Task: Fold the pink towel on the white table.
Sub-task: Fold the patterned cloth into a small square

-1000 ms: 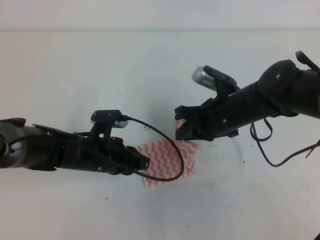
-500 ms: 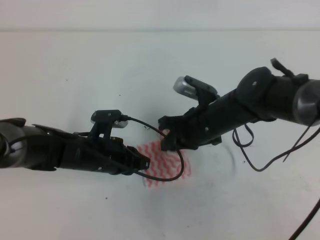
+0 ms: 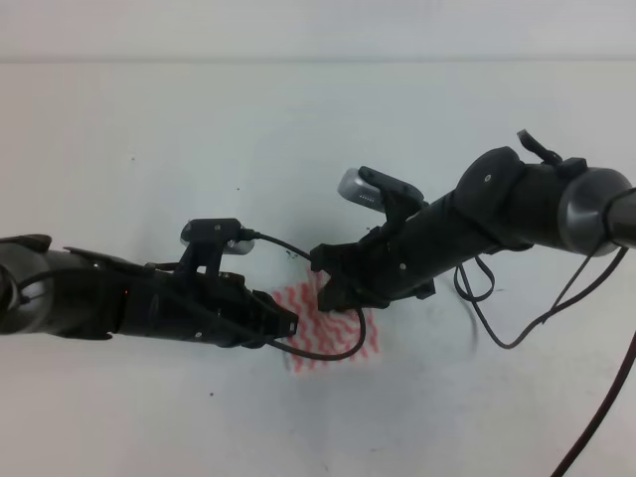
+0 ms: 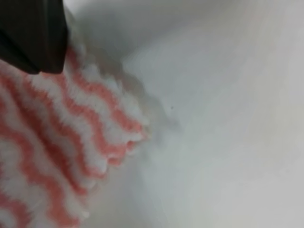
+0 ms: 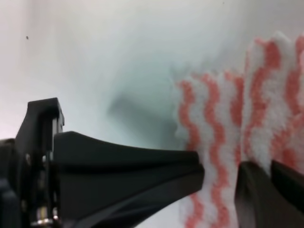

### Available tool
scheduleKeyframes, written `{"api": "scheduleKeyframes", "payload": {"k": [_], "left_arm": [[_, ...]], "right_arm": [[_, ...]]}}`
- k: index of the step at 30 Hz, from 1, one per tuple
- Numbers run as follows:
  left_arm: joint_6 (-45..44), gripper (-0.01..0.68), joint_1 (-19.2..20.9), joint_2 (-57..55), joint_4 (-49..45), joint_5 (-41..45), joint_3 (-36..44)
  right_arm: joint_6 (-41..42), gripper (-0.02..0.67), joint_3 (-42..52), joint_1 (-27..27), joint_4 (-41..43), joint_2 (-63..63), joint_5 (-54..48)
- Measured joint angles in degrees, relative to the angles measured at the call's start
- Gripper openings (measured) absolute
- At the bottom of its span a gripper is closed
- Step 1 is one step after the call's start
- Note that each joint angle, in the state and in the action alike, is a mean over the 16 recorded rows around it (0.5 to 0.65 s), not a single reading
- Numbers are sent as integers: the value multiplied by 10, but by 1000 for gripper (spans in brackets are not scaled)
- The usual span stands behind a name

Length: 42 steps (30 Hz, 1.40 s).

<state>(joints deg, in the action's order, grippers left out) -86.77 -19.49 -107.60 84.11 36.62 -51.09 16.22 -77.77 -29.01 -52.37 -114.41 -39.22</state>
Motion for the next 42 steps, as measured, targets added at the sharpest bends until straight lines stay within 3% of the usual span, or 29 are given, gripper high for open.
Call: {"api": "scheduleKeyframes", "payload": {"k": [26,42], "left_arm": [[0,-3,0,5,0,3,0],[32,-3,0,95,-61,-37,1]], "right_arm": [[2,-18,-6,-11,-21,-23,7],[2,-6,-6,-11,-22,-26,0]]}}
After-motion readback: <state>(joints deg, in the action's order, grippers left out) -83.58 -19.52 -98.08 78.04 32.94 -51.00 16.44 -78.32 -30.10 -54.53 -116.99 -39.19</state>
